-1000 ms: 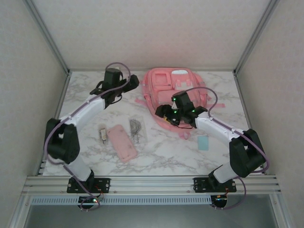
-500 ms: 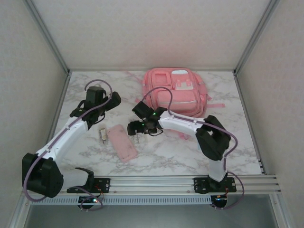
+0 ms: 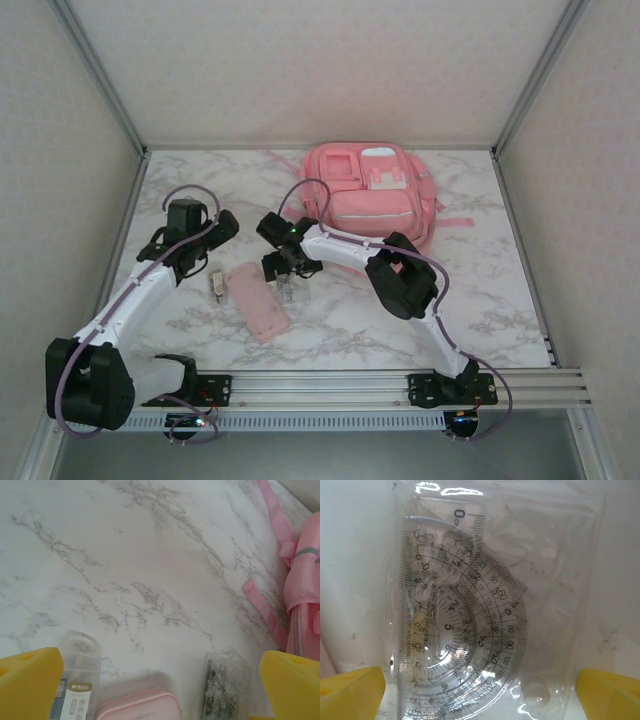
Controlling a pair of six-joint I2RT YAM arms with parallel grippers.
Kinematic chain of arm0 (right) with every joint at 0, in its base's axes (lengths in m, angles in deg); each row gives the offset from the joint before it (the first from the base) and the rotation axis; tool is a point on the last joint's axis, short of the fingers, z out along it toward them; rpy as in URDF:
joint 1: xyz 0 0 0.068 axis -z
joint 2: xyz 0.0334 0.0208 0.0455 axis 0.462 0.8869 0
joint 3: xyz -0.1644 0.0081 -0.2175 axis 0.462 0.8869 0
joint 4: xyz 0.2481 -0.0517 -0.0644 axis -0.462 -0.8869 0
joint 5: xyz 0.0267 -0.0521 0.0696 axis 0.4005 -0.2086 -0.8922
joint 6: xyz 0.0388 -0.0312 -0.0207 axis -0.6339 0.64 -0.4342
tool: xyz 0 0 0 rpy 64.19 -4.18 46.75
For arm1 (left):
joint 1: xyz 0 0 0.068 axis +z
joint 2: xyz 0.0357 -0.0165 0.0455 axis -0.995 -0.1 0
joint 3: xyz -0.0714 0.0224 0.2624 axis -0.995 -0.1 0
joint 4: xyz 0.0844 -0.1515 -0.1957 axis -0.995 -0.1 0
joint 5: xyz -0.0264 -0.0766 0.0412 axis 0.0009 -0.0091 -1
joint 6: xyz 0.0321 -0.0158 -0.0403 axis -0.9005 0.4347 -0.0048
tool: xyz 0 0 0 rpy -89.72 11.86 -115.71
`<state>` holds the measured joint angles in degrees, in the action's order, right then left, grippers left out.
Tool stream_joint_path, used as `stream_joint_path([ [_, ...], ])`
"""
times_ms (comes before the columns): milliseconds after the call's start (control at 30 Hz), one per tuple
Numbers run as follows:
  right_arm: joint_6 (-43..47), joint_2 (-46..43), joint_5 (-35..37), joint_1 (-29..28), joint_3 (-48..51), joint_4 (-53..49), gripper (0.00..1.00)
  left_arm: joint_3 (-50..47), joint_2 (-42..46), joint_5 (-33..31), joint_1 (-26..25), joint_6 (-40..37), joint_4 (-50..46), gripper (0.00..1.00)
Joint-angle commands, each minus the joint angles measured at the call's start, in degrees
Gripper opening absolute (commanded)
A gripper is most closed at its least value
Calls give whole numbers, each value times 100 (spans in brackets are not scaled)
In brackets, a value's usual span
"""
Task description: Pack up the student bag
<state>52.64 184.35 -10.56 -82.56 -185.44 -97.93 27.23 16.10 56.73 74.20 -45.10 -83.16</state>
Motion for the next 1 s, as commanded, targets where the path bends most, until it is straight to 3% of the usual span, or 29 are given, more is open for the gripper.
stream_joint_path([
  [0, -67, 278, 37, -84, -204, -226, 99, -40, 161, 289, 152, 1, 142, 100],
  [333, -147, 437, -257, -89, 59, -131, 99, -84, 211, 446, 224, 86, 240, 100],
  [467, -123, 667, -59, -91, -141, -423, 97, -89, 229, 477, 224, 141, 227, 100],
  [567, -189, 680, -180, -72, 10, -293, 87, -88, 267, 471, 224, 158, 193, 100],
  [700, -196, 500, -223, -4, 182, -116, 67, -101, 294, 467, 223, 217, 175, 100],
  [867, -25, 176, -83, 60, 191, -157, 58, -56, 254, 514, 224, 306, 207, 100],
  [967, 99, -73, -54, 73, 187, -160, 45, -40, 253, 546, 224, 360, 240, 100],
])
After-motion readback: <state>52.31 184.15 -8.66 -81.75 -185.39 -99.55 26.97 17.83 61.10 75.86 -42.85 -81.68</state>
